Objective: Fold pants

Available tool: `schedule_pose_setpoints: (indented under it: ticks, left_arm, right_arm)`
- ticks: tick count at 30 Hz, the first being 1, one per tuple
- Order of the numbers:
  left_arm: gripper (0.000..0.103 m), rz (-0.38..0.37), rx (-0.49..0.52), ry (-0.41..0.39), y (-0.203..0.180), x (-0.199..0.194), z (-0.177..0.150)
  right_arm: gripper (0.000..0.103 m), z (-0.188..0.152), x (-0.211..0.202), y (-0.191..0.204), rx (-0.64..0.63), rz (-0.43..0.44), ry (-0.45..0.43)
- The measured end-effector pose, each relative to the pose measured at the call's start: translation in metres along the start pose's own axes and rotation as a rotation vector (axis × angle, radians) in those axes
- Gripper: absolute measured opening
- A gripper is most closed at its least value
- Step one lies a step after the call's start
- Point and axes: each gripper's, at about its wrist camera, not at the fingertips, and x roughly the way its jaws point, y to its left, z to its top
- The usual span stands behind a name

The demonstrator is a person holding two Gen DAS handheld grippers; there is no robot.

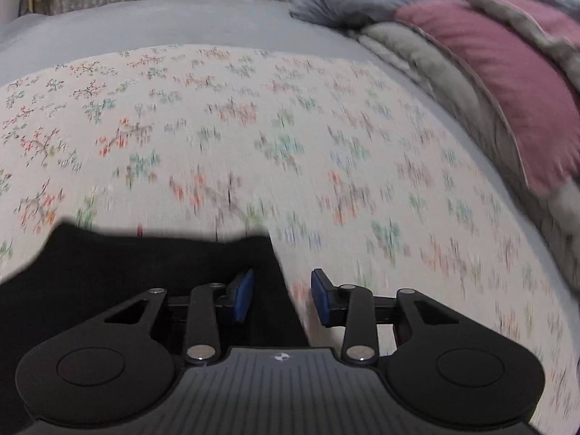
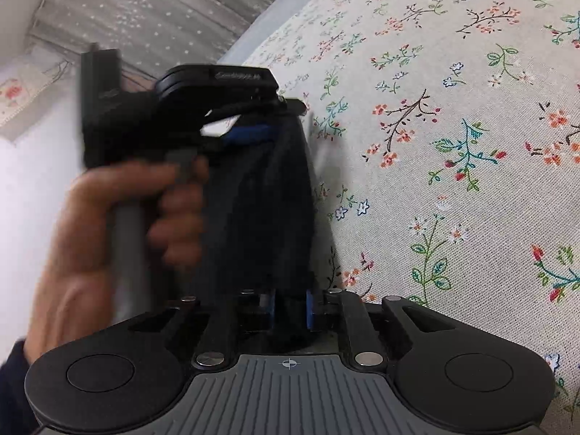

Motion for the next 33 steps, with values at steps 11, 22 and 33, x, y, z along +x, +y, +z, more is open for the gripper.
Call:
schedule_pose_setpoints:
  ticks: [11, 22, 33]
  left_arm:
    - [0.048, 0.066, -0.026, -0.037, -0.003, -0.030, 0.014]
    - [0.056, 0.239, 0.202, 0.157, -0.057, -0.012, -0.023]
    - [0.039, 0.412, 0.413, 0.186, -0.084, -0.007, -0.032]
  right_arm:
    - [0.013, 0.002, 0.000, 0.001, 0.002, 0.005, 0.007]
    - [0.013, -0.002, -0.004, 0.009, -0.019, 0.026, -0.042]
    - [0.013, -0.008, -0.012, 0.026, -0.158, 0.031, -0.101]
